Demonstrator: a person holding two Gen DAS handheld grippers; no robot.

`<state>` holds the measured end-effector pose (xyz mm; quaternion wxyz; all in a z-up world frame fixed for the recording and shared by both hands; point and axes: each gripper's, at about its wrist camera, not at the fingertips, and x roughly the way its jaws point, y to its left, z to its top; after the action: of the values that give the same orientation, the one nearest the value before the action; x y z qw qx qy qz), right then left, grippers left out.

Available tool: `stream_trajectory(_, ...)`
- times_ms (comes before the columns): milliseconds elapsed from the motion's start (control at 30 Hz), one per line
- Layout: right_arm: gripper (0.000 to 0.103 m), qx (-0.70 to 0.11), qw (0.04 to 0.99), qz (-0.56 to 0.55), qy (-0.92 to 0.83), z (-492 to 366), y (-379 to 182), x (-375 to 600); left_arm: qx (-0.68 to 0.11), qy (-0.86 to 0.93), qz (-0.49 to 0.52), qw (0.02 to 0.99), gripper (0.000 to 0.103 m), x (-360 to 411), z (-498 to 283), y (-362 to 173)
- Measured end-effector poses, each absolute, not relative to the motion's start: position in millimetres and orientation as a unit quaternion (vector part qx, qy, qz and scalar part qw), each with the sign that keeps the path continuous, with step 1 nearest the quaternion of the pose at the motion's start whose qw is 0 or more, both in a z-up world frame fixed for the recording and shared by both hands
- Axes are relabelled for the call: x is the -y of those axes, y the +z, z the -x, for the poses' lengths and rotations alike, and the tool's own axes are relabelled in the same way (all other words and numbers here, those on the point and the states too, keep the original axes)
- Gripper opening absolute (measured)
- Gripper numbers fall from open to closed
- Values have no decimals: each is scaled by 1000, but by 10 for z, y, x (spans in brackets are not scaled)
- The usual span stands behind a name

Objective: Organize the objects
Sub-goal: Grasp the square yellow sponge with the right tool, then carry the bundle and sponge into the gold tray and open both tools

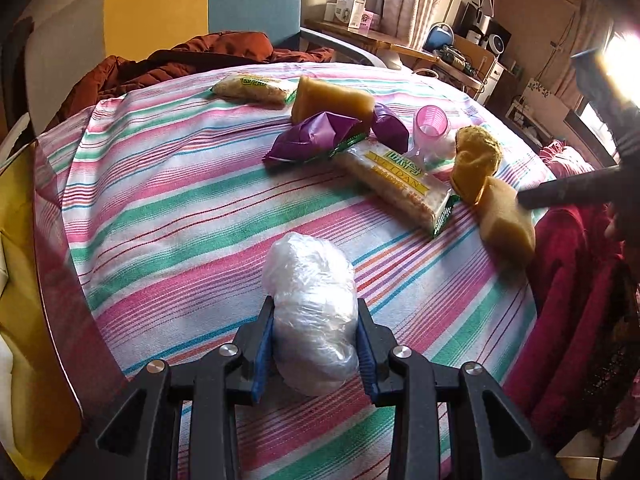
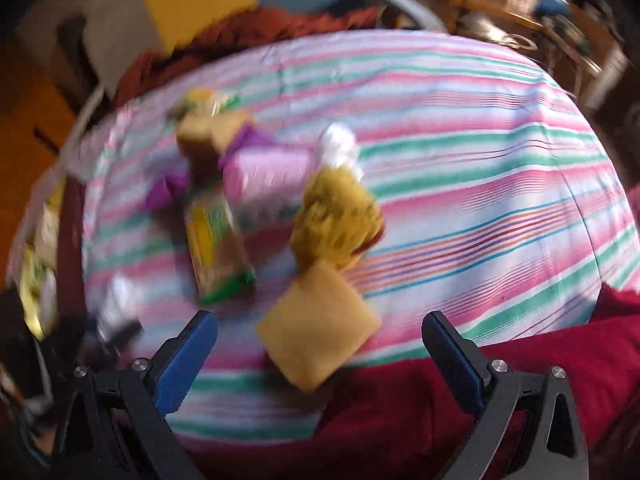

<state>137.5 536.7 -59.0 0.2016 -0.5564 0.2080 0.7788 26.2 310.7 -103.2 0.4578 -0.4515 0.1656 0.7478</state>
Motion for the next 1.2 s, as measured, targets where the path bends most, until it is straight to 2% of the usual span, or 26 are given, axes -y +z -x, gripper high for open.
stream_trajectory(133, 103, -139, 166, 617, 757, -1149, -766, -5196, -166, 748, 449, 459, 35, -3108, -266, -1036)
stream_trajectory(200, 99, -117, 160, 640, 743, -1073, -871, -5174, -169, 748, 447, 461, 35, -3107, -272, -1037)
stream_trajectory(267, 74, -87, 163, 662, 727, -1031, -993, -5149, -167, 748, 446, 462, 35, -3102, -275, -1038)
stream_trajectory(300, 68, -70, 173, 667, 722, -1032, -1018, -5141, -167, 748, 446, 463, 35, -3098, -274, -1037)
stream_trajectory(367, 64, -77, 174, 656, 730, -1084, -955, -5141, -165, 749, 445, 464, 35, -3088, -271, -1034)
stream_trajectory(600, 64, -94, 143, 606, 777, -1448, -546, -4866, -145, 744, 448, 474, 35, -2975, -320, -901)
stream_trajectory(833, 64, -107, 106, 527, 837, -1296, -47, -4527, -106, 778, 397, 475, 35, -2535, -368, -319)
stream_trajectory(1033, 64, -106, 36, 475, 873, -638, 253, -3970, -31, 839, 377, 390, 35, -1798, 57, 65)
stream_trajectory(1200, 64, -89, -24, 474, 875, 103, 267, -3317, 3, 882, 377, 283, 35, -1096, 506, 133)
